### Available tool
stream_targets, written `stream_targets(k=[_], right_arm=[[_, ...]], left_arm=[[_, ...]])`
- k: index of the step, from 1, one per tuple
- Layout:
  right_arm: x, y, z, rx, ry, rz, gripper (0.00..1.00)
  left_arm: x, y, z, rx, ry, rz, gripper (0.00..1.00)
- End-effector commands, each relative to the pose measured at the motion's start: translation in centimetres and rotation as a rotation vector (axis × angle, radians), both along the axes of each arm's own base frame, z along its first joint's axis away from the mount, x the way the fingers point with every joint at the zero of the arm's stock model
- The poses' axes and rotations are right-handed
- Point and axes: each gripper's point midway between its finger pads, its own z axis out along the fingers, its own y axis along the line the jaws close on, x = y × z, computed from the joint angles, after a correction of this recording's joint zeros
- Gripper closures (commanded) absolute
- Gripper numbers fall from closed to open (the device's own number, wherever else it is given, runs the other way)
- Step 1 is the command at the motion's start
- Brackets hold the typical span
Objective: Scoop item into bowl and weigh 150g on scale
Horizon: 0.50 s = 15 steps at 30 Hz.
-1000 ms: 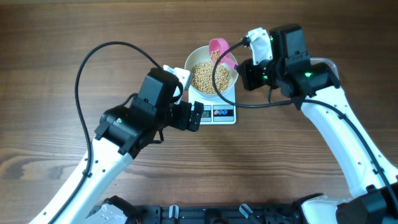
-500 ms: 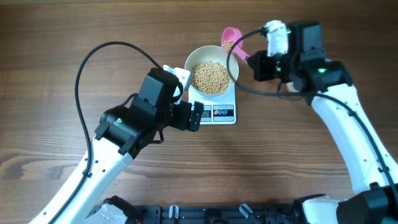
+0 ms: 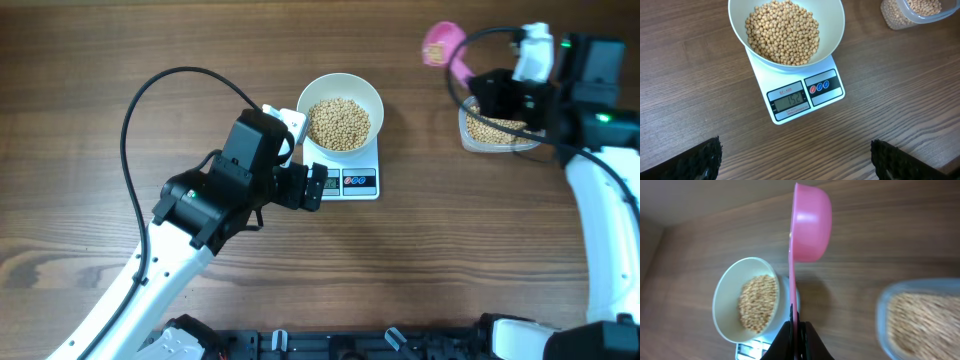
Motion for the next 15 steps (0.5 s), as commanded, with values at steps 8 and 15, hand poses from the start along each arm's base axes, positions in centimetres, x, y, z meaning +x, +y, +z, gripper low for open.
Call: stream_targets(k=[8,15], right_arm=[[-4.9,-10.4,-1.3,-0.223,0.140,-0.247,0.96],[-6.8,-12.0,-2.8,-0.377,0.226,-0.228,0.96]], left_arm=[[0.0,0.2,0.1,0.002,-0.006,0.013,0.00],[0.0,0.2,0.1,0.002,-0.006,0.013,0.00]])
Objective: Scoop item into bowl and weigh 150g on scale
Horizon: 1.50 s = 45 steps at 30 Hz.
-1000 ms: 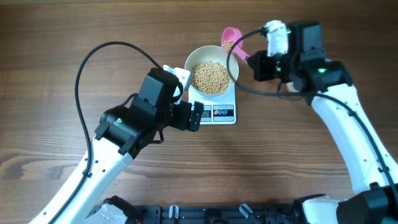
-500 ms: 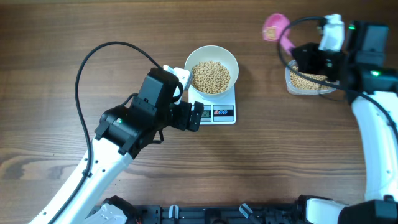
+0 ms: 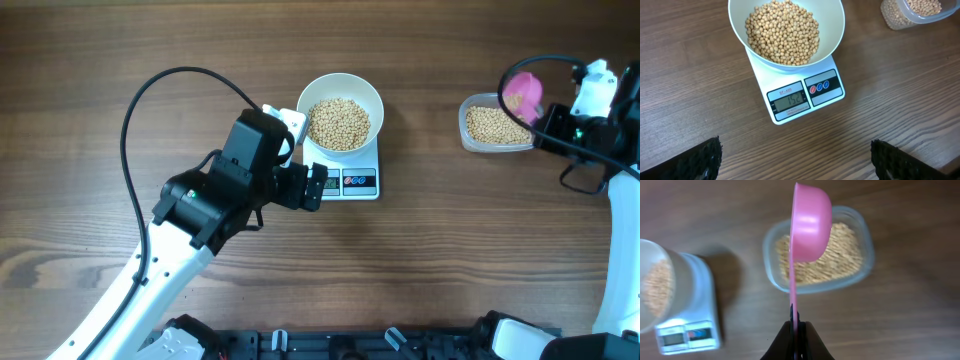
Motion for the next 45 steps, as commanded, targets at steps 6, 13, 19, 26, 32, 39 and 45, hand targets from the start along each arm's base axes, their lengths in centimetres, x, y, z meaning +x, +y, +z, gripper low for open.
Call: stream_targets(k=[6,13,19,26,32,39,45], right_arm=[[-1.4,-3.4,0.3,-0.273,0.075,-0.020,0.96],[-0.6,-0.6,0.3,-0.337,0.078,0.097,0.95],[-0.2,0.4,0.1,-0.476,0.115,0.141,0.96],[-0.2,1.1,-1.0,-0.481,0.160,0.173,0.96],[-0.4,1.1,-1.0,-0.481,0.166,0.176,0.96],[-0.9,0.7,-1.1,-0.533,0.200,0.194,0.96],[-0.2,1.3,-0.5,-0.563,0.167,0.171,0.96]], left_arm=[[0.0,0.2,0.1,0.002,-0.006,0.013,0.00],[0.0,0.2,0.1,0.002,-0.006,0.013,0.00],[0.0,0.2,0.1,0.002,-0.006,0.013,0.00],[0.0,0.2,0.1,0.002,-0.006,0.012,0.00],[0.0,0.2,0.1,0.002,-0.006,0.013,0.00],[0.0,0.2,0.1,0.002,-0.006,0.012,0.00],[0.0,0.2,0.1,0.002,-0.006,0.013,0.00]])
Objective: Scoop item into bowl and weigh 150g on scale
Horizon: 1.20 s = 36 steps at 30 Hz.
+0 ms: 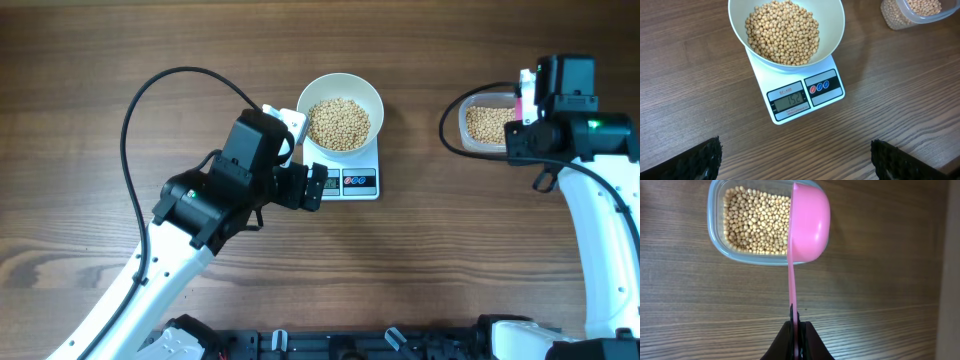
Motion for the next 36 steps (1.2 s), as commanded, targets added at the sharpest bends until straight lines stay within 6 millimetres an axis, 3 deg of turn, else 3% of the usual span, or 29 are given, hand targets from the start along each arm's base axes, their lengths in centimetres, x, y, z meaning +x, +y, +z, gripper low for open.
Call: stream_targets(k=[1,7,9,12,17,24,29,36], right_arm=[[1.1,0.7,0.6,0.012,-0.052,-0.020,0.96],[3.0,7.6,0.7,0.398,-0.123,0.119,0.96],[4.1,9.0,1.7,0.507,-0.185,0.100,0.96],[5.9,12.7,4.4,0.731,-0.280,0.184,0.96],[6.3,16.4,7.9,0.952,-0.345,0.333,0.96],[5.7,19.0,7.6,0.923,-0.323,0.443,0.96],[6.2,19.9,6.0,0.740,-0.326,0.454,0.96],[5.4,23.2,3.0,0.531,-0.254,0.640,0.96]], left_arm=[[0.0,0.2,0.1,0.002,-0.006,0.012,0.00],[0.0,0.2,0.1,0.002,-0.006,0.013,0.00],[0.0,0.2,0.1,0.002,-0.006,0.013,0.00],[0.0,0.2,0.1,0.002,-0.006,0.013,0.00],[0.0,0.2,0.1,0.002,-0.006,0.013,0.00],[0.0,0.2,0.1,0.002,-0.006,0.013,0.00],[0.0,0.2,0.1,0.002,-0.006,0.013,0.00],[0.0,0.2,0.1,0.002,-0.006,0.013,0.00]])
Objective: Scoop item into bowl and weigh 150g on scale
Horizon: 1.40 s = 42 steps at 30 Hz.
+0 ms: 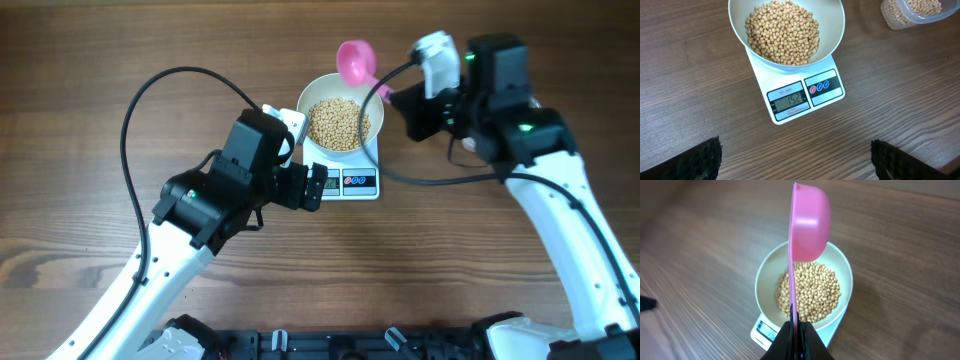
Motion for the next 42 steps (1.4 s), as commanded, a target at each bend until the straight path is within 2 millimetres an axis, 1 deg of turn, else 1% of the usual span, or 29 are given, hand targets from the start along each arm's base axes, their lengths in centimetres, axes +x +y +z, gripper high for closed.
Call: stream_targets(k=[1,4,6,10,13,19,29,36,40,42], right_arm=[[0.6,0.6,-2.1,-0.189,-0.050,0.053,0.96],[0.4,1.6,-3.9,-0.256,-0.030,0.087,0.96],[0.4,1.9,-4.9,-0.289,-0.018,0.088,0.96],[0.5,2.1,-6.1,-0.319,0.002,0.092,0.96],[0.6,1.9,-6.6,-0.337,0.008,0.096,0.96],[1.0,1.0,-8.1,-0.399,0.036,0.070,0.96],[1.0,1.1,-8.6,-0.404,0.049,0.073,0.96],[1.0,1.0,-10.1,-0.419,0.088,0.080,0.96],[0.8,1.0,-10.3,-0.422,0.098,0.082,0.96],[0.4,1.3,-10.4,-0.408,0.113,0.099,0.96]], left_arm=[[0.0,0.2,0.1,0.001,-0.006,0.012,0.00],[0.0,0.2,0.1,0.001,-0.006,0.012,0.00],[0.0,0.2,0.1,0.002,-0.006,0.013,0.00],[0.0,0.2,0.1,0.001,-0.006,0.012,0.00],[0.0,0.2,0.1,0.001,-0.006,0.012,0.00],[0.0,0.2,0.1,0.001,-0.006,0.012,0.00],[0.0,0.1,0.1,0.002,-0.006,0.012,0.00],[0.0,0.2,0.1,0.002,-0.006,0.013,0.00],[0.0,0.2,0.1,0.002,-0.006,0.012,0.00],[0.0,0.2,0.1,0.002,-0.006,0.012,0.00]])
